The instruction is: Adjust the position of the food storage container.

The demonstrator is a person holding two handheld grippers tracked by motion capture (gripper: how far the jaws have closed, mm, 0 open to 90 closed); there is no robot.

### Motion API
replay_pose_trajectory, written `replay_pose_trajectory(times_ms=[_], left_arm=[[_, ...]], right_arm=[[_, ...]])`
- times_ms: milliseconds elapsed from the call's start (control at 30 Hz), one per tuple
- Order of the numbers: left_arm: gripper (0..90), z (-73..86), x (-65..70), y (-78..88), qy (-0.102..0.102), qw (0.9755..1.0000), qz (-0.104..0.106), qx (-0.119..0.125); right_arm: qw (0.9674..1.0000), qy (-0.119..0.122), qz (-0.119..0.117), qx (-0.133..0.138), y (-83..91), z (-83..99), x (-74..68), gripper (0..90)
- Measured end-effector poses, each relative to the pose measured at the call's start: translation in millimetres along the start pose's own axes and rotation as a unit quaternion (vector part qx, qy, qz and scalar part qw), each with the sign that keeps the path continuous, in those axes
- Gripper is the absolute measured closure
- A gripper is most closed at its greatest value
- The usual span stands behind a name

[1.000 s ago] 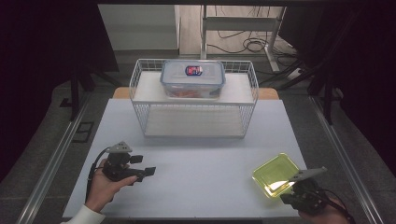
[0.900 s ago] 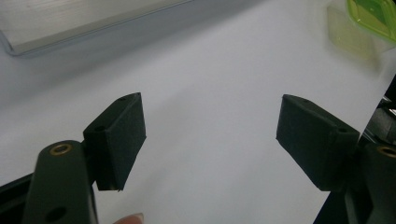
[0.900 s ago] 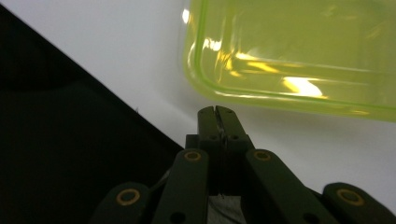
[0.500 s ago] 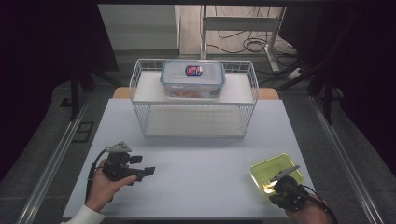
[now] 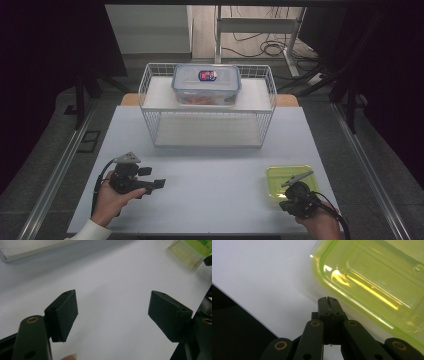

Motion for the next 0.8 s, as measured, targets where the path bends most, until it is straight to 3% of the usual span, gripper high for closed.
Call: replay_pose_trajectory(times_ms=[133,233,300,400,500,600,667,800], left_arm=[[23.2,-0.7,-1.3,1.6,0.004,1.0000,-0.001,0.003],[23.0,-0.3,-2.5,0.8,0.004,1.0000,-0.003,0.002],[23.0,-0.2,-2.4,0.0,0.004,1.0000,-0.004,0.000],[22.9,0.3,-2.4,-0.1,0.001,1.0000,-0.004,-0.003],[22.9,1.2,-3.5,-1.0,0.004,1.0000,-0.006,-0.004],[22.9,2.1,-4.6,-1.8,0.004,0.9999,-0.007,-0.006],[22.9,2.5,-4.6,-1.8,0.004,0.9999,-0.008,-0.006],[22.9,2.7,-4.9,-0.4,0.003,0.9999,-0.009,-0.005]], right_arm=[[0.9988,-0.013,-0.018,0.044,28.3,-5.1,2.4,89.2],[0.9971,-0.031,0.010,0.069,48.9,-8.0,23.0,89.2],[0.9953,-0.053,0.023,0.078,56.7,-7.7,44.6,89.2],[0.9916,-0.087,0.062,0.072,57.0,-1.2,78.1,89.3],[0.9878,-0.122,0.069,0.069,50.2,6.9,102.7,89.3],[0.9858,-0.134,0.073,0.070,43.9,7.6,115.3,89.3],[0.9831,-0.145,0.090,0.068,39.6,7.5,130.6,89.3],[0.9799,-0.158,0.110,0.052,30.0,10.7,146.9,89.3]])
Point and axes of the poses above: each handheld gripper's, and its own axes: y roughly backward along the jaws, z roughly out of its underside, x roughly to its right, the point moved 8 cm from there along -y, roughly forward along the jaws, and after that the axes turned 4 degrees about x, right-handed, at the moved point
